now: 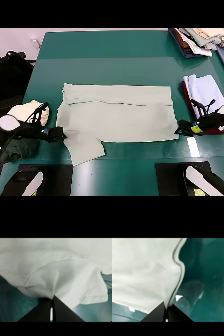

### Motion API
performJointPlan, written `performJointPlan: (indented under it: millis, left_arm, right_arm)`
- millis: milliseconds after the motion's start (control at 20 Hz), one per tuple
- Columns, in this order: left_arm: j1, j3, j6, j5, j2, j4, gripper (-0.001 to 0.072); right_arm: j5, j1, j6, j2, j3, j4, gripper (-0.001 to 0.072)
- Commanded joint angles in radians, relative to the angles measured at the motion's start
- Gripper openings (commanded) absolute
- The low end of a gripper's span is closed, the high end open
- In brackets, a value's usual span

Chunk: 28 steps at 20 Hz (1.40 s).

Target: Fold the shirts.

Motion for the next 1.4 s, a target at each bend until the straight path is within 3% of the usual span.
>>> performJointPlan:
  millis: [0,150,300,650,900,1100,1200,1350]
  left_arm:
    - [0.000,0.003,-0.050,-0.195,0.156,0.041,0.0021]
    - [0.000,0.045,-0.057,-0.277,0.216,0.040,0.0020]
    - [0.000,0.103,-0.051,-0.151,0.172,0.040,0.0020]
    - [0.000,0.336,0.061,0.123,-0.237,0.040,0.0021]
    - [0.000,0.504,0.099,0.201,-0.494,0.040,0.0023]
    - [0.000,0.571,0.103,0.233,-0.570,0.040,0.0043]
    - [0.000,0.598,0.092,0.246,-0.569,0.040,0.0613]
    - [0.000,0.627,0.078,0.217,-0.567,0.027,0.0599]
  right_arm:
    - [0.130,0.013,0.002,0.136,0.039,-0.108,0.0016]
    - [0.164,0.000,0.003,0.237,0.072,-0.158,0.0015]
    - [0.139,0.005,0.016,0.214,0.138,-0.145,0.0014]
    - [0.002,0.195,0.105,-0.147,0.392,-0.148,0.0015]
    - [-0.004,0.256,0.126,-0.379,0.609,-0.141,0.0016]
    - [-0.023,0.227,0.121,-0.494,0.755,-0.002,0.0033]
    - [-0.018,0.188,0.092,-0.524,0.803,0.081,0.0362]
    - [0.013,0.108,0.018,-0.526,0.801,0.115,0.0386]
